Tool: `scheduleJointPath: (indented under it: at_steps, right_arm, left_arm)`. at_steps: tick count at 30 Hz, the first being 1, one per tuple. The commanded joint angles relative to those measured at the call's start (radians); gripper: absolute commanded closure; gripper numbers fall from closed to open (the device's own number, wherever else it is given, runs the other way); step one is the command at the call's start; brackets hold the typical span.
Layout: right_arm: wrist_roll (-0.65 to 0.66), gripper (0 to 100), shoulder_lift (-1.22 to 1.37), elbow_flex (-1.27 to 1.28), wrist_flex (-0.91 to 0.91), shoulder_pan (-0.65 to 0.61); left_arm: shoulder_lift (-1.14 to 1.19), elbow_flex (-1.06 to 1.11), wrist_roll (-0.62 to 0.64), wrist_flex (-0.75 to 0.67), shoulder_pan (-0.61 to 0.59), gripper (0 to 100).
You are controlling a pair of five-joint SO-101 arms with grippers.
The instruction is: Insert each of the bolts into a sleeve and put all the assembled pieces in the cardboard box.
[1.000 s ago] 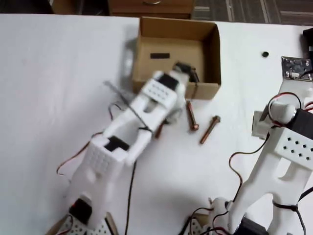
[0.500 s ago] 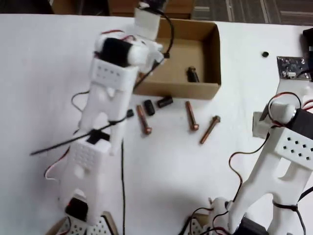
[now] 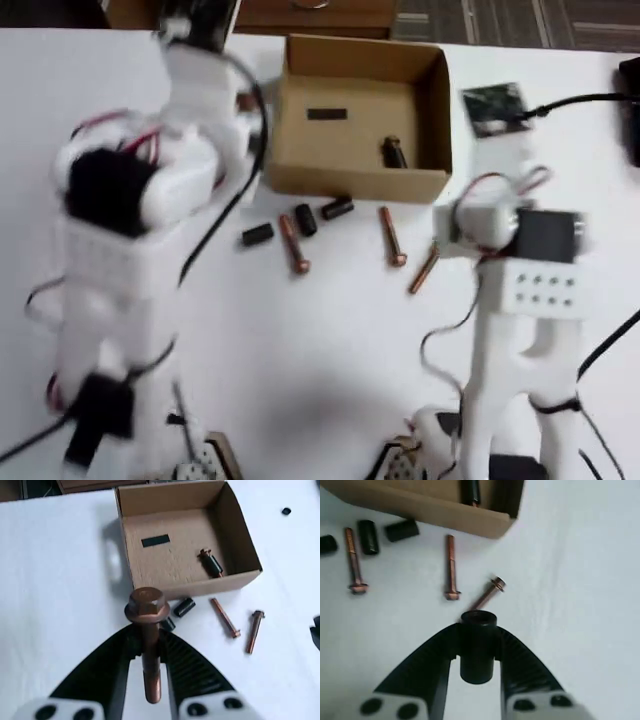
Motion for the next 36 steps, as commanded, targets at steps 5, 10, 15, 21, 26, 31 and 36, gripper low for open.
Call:
scheduleJointPath:
  at_steps: [5,10,15,21,26,31,36]
  right_arm:
    - [-0.157,97.8,-0.246,0.253,-0.194,-0.361]
    - [-0.190,97.8,-0.348,0.563,-0.426,-0.466]
    - [-0.190,97.9,-0.412,0.744,-0.573,-0.549]
    - [-0.190,97.9,-0.460,0.845,-0.693,-0.591]
    - [-0.190,97.9,-0.524,0.928,-0.806,-0.601]
    - [-0.190,97.9,-0.659,1.048,-0.906,-0.601]
    - [-0.190,98.0,-0.765,1.140,-0.949,-0.601]
  left_arm:
    - [-0.313,0.414,0.005,-0.069,-0.009,98]
    - [-0.348,0.536,0.020,-0.210,-0.009,98]
    - [-0.350,0.638,0.087,-0.288,-0.009,98]
    - [-0.353,0.734,0.101,-0.396,-0.003,98]
    - [-0.356,0.783,0.327,-0.454,-0.006,98]
    - [-0.356,0.780,0.333,-0.489,0.014,98]
    - [-0.350,0.789,0.334,-0.497,0.069,98]
